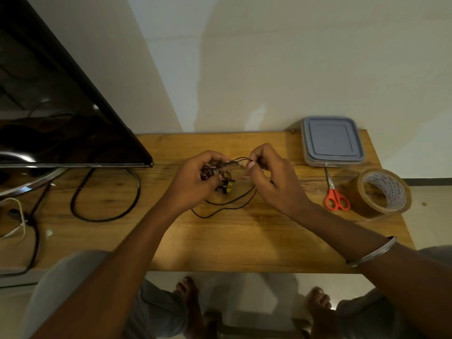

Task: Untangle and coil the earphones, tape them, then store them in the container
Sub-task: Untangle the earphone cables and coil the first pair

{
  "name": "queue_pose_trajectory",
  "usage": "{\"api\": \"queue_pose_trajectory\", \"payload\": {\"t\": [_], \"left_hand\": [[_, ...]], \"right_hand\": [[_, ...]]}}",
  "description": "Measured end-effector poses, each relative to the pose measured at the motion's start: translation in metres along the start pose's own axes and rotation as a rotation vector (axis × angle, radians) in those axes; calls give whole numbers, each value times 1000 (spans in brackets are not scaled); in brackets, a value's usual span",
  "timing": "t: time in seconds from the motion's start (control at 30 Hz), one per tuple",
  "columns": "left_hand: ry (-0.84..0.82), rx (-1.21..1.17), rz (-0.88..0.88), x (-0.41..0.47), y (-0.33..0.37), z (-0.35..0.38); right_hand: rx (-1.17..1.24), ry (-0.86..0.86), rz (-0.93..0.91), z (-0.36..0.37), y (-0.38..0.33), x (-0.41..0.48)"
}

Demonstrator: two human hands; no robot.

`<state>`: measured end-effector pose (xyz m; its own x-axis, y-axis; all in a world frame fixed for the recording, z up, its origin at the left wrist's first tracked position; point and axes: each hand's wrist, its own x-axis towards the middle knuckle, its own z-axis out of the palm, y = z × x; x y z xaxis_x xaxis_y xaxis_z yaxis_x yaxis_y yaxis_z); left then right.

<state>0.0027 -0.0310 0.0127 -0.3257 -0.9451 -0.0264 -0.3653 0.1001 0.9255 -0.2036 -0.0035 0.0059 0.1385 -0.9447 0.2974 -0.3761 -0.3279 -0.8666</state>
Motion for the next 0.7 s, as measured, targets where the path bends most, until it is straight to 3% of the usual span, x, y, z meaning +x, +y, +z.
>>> {"api": "queue_pose_trajectory", "payload": {"t": [0.1, 0.23, 0.3, 0.4, 0.53, 0.6, 0.7], "left_hand": [[4, 319, 112, 0, -12, 2], [111, 481, 142, 1, -15, -3], [133, 650, 117, -1, -16, -5], [11, 819, 8, -5, -18, -4], [-103, 740, -141, -5, -15, -2], [-70, 622, -184, -3, -11, -3], [52, 588, -74, -1, -10, -5]], "right_hand": [[90, 98, 51, -4, -6, 3], [202, 159, 121, -10, -9, 8], [265, 152, 141, -12, -11, 8], [435, 95, 217, -13, -14, 12], [757, 80, 382, -19, -16, 22], [863, 120, 412, -25, -16, 25], [955, 204, 477, -33, -13, 30]]}}
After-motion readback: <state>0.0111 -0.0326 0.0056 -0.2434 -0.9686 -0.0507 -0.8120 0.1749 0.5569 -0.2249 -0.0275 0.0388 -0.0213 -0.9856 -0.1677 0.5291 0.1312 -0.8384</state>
